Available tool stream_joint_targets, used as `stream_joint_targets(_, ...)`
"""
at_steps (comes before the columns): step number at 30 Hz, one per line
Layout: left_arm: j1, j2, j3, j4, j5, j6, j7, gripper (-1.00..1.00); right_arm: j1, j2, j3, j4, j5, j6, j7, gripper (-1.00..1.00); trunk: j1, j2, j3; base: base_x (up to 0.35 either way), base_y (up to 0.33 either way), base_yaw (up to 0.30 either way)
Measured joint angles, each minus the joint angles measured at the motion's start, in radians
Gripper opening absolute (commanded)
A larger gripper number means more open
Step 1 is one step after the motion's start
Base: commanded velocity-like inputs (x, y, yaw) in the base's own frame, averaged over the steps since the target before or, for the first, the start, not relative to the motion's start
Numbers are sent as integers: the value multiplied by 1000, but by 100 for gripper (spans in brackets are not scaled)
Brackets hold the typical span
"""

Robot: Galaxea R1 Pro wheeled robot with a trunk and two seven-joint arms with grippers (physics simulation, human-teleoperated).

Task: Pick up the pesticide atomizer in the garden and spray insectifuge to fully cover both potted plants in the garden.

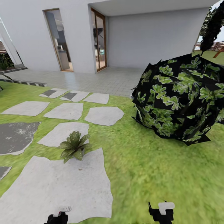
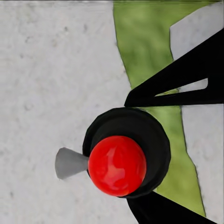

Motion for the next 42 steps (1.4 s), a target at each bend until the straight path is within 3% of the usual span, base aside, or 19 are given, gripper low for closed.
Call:
stream_joint_targets(3,9,1,0,-1,-1,0,-1,-100,0,-1,0,0,-35,1,-2,100,0,0,2,0,0,-287)
stream_joint_targets(7,35,7,0,-9,-2,-2,-1,-100,0,-2,0,1,-51,1,-4,100,0,0,4,0,0,-289)
stream_joint_targets(21,38,2,-2,-13,-3,-2,4,-100,0,-2,0,26,-55,0,-4,100,0,0,12,0,0,-289)
stream_joint_targets(32,38,3,-1,-14,-3,-2,5,-100,0,-2,0,28,-55,1,-4,100,-42,77,53,0,0,-288)
stream_joint_targets(42,40,4,-2,-11,-3,-2,4,-100,0,-1,1,28,-55,1,-4,100,-42,77,62,0,0,-280)
